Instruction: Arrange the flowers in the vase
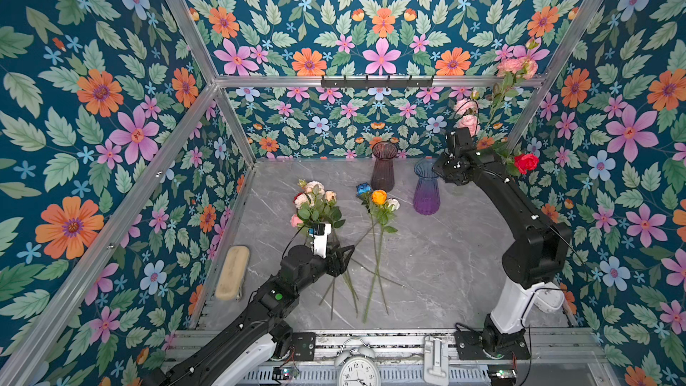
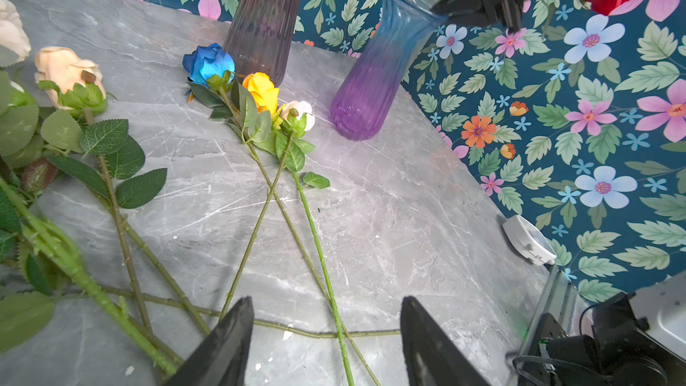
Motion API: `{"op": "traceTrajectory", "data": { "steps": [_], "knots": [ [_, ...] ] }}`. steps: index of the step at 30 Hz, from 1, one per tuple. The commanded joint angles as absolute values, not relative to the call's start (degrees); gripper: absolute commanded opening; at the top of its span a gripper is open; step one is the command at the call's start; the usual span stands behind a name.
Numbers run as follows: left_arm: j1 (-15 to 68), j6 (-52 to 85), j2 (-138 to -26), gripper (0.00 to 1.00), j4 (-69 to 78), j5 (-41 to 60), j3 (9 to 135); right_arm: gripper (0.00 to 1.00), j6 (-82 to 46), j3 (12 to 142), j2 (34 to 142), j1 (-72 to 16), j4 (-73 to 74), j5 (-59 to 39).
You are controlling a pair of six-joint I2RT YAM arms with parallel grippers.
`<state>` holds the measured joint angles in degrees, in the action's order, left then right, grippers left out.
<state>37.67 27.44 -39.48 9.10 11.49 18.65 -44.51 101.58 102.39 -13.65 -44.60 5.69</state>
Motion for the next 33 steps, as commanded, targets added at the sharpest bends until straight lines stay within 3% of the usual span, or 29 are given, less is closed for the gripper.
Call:
{"op": "traceTrajectory", "data": {
  "steps": [1,15,33],
  "knots": [
    [37.7,27.7,-39.4,0.65,9.8,12.1,19.2,0.00,-48.1,94.9,97.1,-13.8,-38.9,2.8],
    [37.8,30.5,-39.3,0.64,13.0,12.7,17.5,0.00,-55.4,67.3,72.2,-16.8,-33.7,-1.8],
    [37.9,34.0,-46.0,0.63,20.6,14.1,15.4,0.00,-58.4,57.7,58.7,-22.2,-36.7,-3.0]
  ]
}}
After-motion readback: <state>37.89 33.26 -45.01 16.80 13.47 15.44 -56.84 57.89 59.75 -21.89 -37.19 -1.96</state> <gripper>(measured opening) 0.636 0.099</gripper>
